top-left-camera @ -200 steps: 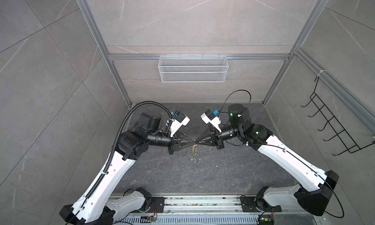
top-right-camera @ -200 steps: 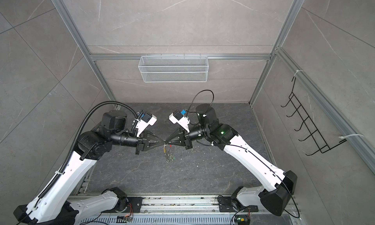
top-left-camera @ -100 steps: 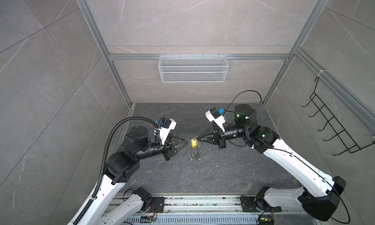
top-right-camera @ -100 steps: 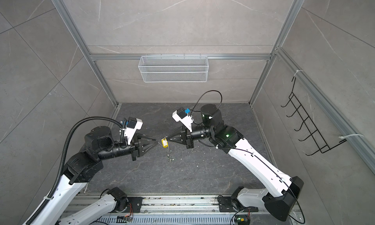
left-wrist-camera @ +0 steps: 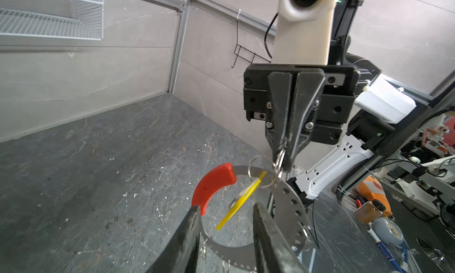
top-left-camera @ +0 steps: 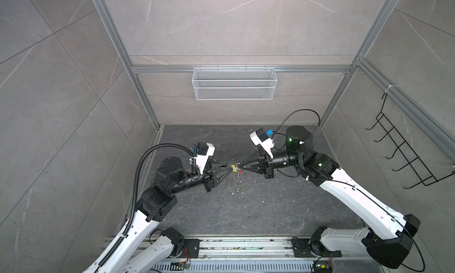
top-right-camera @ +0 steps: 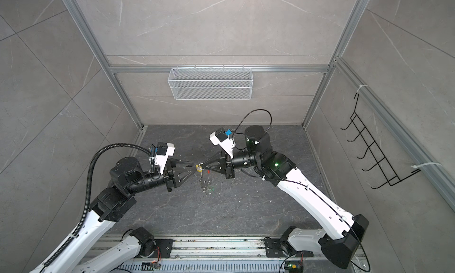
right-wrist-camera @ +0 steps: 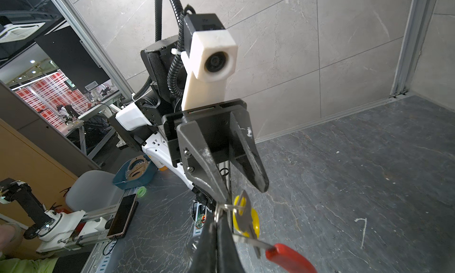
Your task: Remove the keys from the keyring
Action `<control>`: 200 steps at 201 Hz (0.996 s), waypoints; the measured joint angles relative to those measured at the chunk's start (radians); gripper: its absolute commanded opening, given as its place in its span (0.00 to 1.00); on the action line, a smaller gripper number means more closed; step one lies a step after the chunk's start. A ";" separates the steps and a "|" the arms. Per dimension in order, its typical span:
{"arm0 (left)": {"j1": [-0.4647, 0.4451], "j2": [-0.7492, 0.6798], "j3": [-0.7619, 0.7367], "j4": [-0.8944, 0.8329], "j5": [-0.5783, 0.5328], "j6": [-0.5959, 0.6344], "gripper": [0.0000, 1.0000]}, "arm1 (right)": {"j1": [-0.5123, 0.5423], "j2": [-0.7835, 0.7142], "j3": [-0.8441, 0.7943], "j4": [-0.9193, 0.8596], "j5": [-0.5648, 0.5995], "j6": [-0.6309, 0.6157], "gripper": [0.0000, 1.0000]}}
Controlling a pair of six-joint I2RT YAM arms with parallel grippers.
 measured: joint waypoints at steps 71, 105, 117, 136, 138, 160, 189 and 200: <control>-0.002 0.069 0.000 0.066 0.117 -0.008 0.22 | 0.000 0.000 0.000 0.019 0.000 0.015 0.00; -0.006 0.076 0.000 0.070 0.139 -0.019 0.00 | 0.000 0.000 -0.002 0.023 0.001 0.023 0.00; -0.006 0.075 0.000 0.071 0.142 -0.019 0.00 | 0.000 0.000 -0.003 0.027 0.001 0.027 0.00; -0.007 0.072 0.000 0.069 0.137 -0.019 0.00 | 0.000 -0.005 -0.013 0.041 0.015 0.035 0.00; -0.007 0.071 0.000 0.068 0.135 -0.019 0.00 | 0.000 -0.006 -0.015 0.043 0.017 0.037 0.00; -0.012 0.056 0.000 0.050 0.099 -0.018 0.00 | 0.000 -0.019 -0.036 0.066 0.051 0.065 0.00; -0.028 0.023 0.000 0.017 0.022 -0.015 0.00 | 0.000 -0.028 -0.061 0.110 0.098 0.114 0.00; -0.036 0.010 0.000 0.011 -0.013 -0.014 0.00 | 0.002 -0.030 -0.072 0.128 0.112 0.137 0.00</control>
